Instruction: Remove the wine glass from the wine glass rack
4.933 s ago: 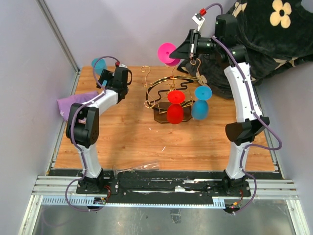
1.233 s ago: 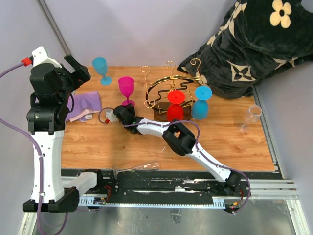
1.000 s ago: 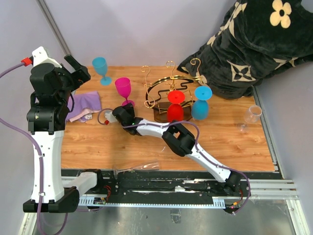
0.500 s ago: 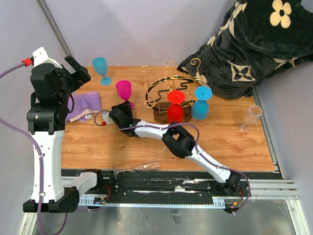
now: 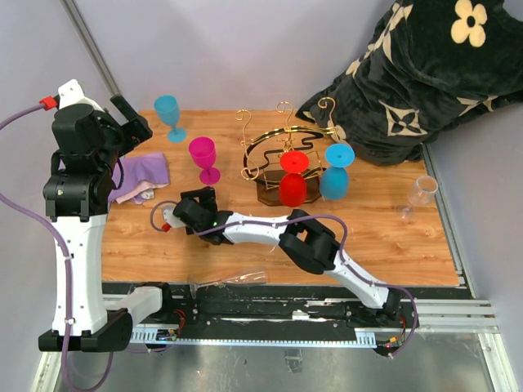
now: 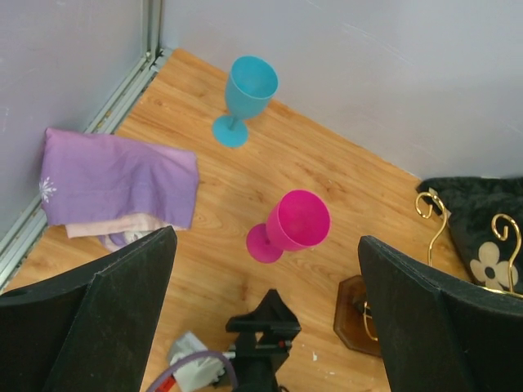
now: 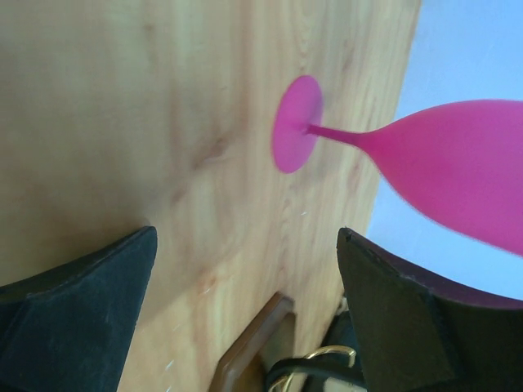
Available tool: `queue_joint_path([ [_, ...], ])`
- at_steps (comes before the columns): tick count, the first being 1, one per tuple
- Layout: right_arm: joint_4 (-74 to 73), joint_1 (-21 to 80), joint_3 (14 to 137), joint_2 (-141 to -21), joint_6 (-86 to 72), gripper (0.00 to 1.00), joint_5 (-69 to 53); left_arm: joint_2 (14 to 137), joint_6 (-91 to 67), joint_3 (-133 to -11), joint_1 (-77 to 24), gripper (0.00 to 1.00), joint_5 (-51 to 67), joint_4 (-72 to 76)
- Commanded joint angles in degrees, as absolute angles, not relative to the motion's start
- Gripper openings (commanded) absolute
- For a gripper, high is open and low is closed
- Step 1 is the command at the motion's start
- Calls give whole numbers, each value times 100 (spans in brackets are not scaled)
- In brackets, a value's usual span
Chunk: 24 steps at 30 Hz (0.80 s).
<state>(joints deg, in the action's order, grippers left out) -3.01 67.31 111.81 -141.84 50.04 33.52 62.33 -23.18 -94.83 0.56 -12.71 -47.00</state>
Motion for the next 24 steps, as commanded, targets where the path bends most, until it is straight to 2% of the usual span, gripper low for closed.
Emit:
queue_joint_path([
  [1,-657,7117,10595,-13317,3866,91,3047,6364,-2206,-9838,62,100,-1412,-4991],
  [3,-508,7158,10308,-13014,3704,93,2824,6442,-2193,-9905,62,100,-1479,-5064],
  [6,-1120,7264,10552,-12831,3403,88,3030,6409,-2257,-9804,62,100,-1432,-5022],
  [10,-1505,7429,10004,-11763,2640,84,2986,6298,-2204,-9416,62,100,-1670,-4844],
  [14,-3097,7332,10012,-10717,1259,77,2640,6365,-2077,-9343,62,100,-1759,-4860],
  [16,-4157,7320,10016,-10280,374,79,2379,6372,-1994,-9311,62,100,-1643,-4858],
  [20,-5428,7207,9516,-9179,-1218,85,3280,6146,-1866,-8771,62,92,-809,-4685],
  [22,-5992,6878,9355,-8457,-1912,86,3291,6065,-1715,-8457,45,85,-94,-4648],
  [24,-6026,6550,9045,-7723,-2180,87,3303,6053,-1610,-8140,-154,84,401,-4733],
])
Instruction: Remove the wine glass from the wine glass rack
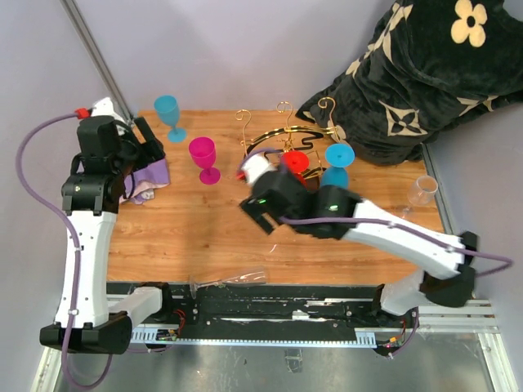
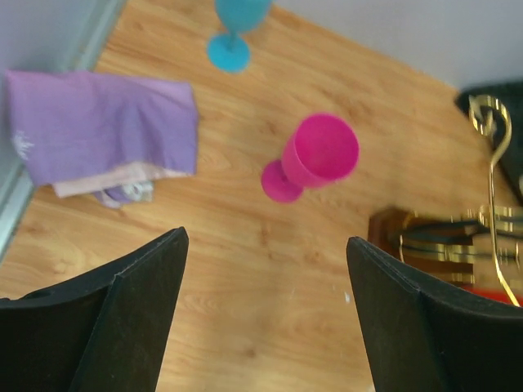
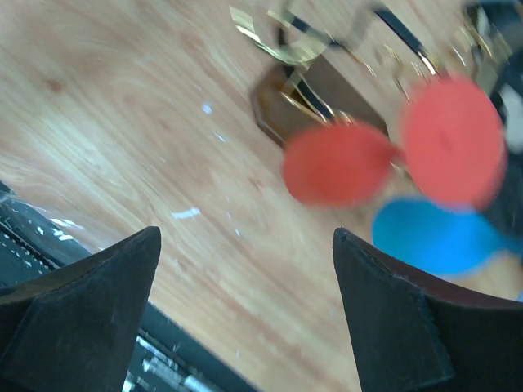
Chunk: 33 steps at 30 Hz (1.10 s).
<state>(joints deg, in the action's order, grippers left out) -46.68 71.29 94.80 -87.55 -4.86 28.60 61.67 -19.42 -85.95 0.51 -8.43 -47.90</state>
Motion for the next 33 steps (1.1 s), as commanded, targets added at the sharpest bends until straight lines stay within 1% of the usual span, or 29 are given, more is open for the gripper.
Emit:
queue_joint_path([
  [1,-5937,6401,8902,-7358,-2191,88,3301,5993,-1589,-7950,-375,85,378,-4753],
  [4,-5905,5766,8819,-6653,-2155,90,3104,5661,-1358,-7209,-943,87,592,-4508],
  [7,-5923,5230,8852,-6316,-2000,91,2802,5394,-1143,-6660,-1315,88,1179,-4388],
  [8,-5873,5112,8851,-6248,-1938,91,2684,5379,-1070,-6577,-1585,88,1201,-4420],
  [10,-5792,4945,8867,-6244,-1815,92,2620,5381,-1002,-6386,-2407,89,1029,-4523],
  [13,-5720,4807,8890,-6387,-1645,93,2379,5350,-984,-5959,-3486,92,379,-4721],
  [15,-5656,4729,8814,-6433,-1619,94,2248,5314,-940,-5820,-3996,96,460,-4610],
  [17,-5514,4650,8664,-6411,-1608,94,2133,5403,-912,-5891,-4488,97,163,-4573],
  [21,-5381,4452,8477,-6315,-1589,94,1959,5863,-708,-6198,-4796,97,-76,-4803],
  [27,-5252,4044,8267,-6049,-1414,95,1658,6748,-95,-7049,-5309,97,-707,-5621],
  [30,-5161,3880,8144,-5957,-1321,96,1485,6722,673,-6946,-5325,99,-902,-5425],
  [33,-5112,3736,8078,-5888,-1228,96,1330,6452,1172,-6629,-5326,100,-630,-5078],
])
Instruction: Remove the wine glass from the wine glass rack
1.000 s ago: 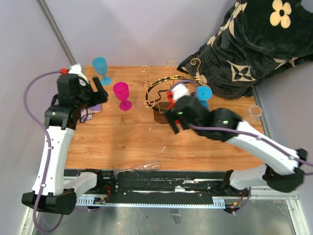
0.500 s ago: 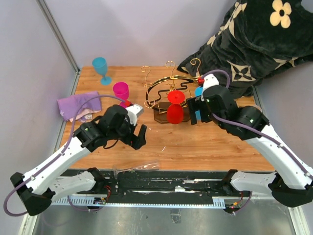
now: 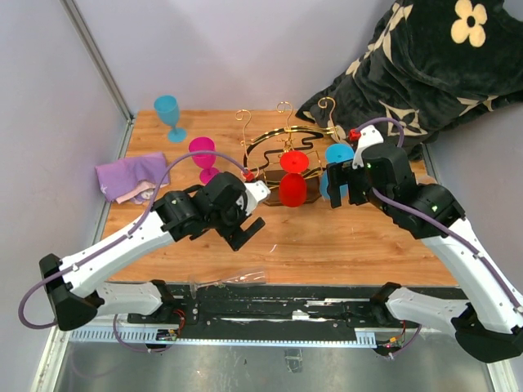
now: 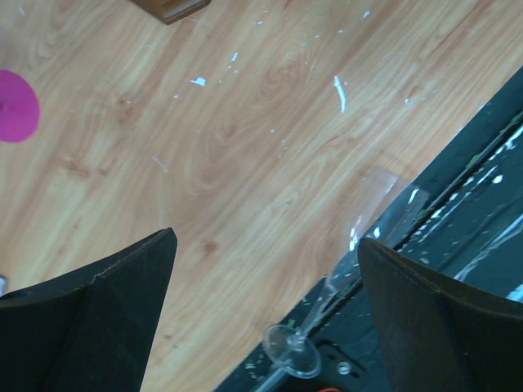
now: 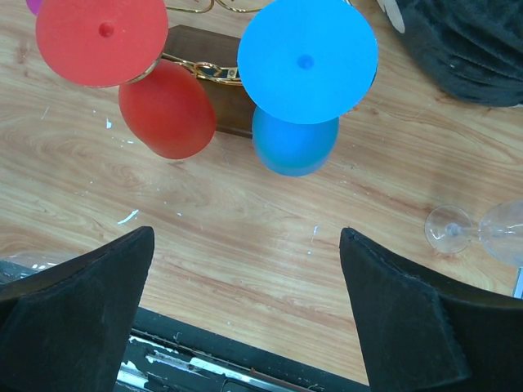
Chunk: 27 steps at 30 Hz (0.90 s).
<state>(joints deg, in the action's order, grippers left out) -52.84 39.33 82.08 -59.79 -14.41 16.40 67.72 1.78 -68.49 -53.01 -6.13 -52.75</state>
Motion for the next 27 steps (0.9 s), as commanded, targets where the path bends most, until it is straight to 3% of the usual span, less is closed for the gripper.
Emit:
queue_joint_path([
  [1,-5107,3693,8062,-5868,-1187,96,1298,6360,1288,-6502,-5326,100,-459,-5018],
  [7,-4941,3244,7904,-5827,-1047,97,853,6276,1615,-5700,-5673,100,56,-4540],
  [27,-4716,2713,7641,-5610,-1076,97,380,7378,2112,-5242,-6636,99,717,-3846],
])
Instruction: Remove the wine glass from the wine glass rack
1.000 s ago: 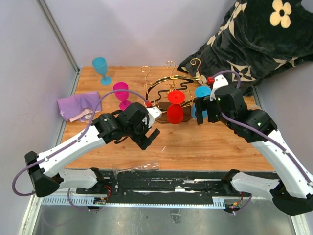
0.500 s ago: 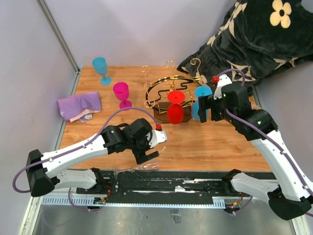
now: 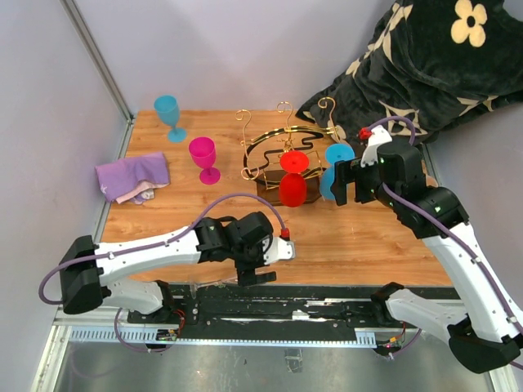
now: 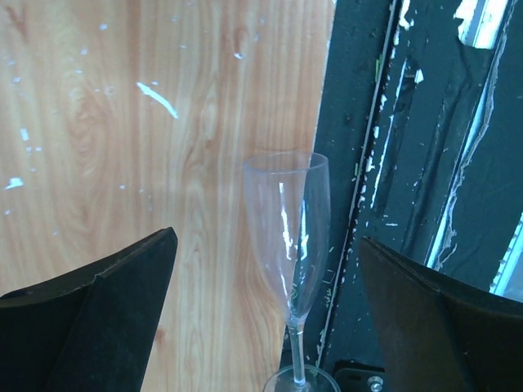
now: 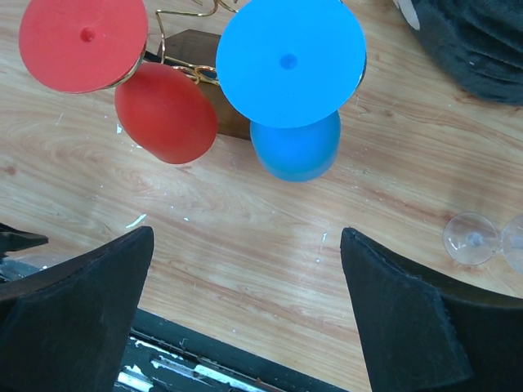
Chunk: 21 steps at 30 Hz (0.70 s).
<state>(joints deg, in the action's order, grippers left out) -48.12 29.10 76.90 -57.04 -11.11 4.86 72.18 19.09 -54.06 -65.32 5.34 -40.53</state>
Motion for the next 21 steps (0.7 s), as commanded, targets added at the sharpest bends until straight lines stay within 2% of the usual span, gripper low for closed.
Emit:
queue_joint_path([
  [1,-4719,2701,7638,-5601,-1073,97,378,7393,2134,-5182,-6640,98,721,-3798],
  [12,-4609,2521,7640,-5417,-1136,95,577,7585,2211,-4559,-6682,96,720,-2939],
  [21,-4658,2318,7682,-5376,-1198,96,783,8113,2211,-4478,-6681,98,750,-2366],
])
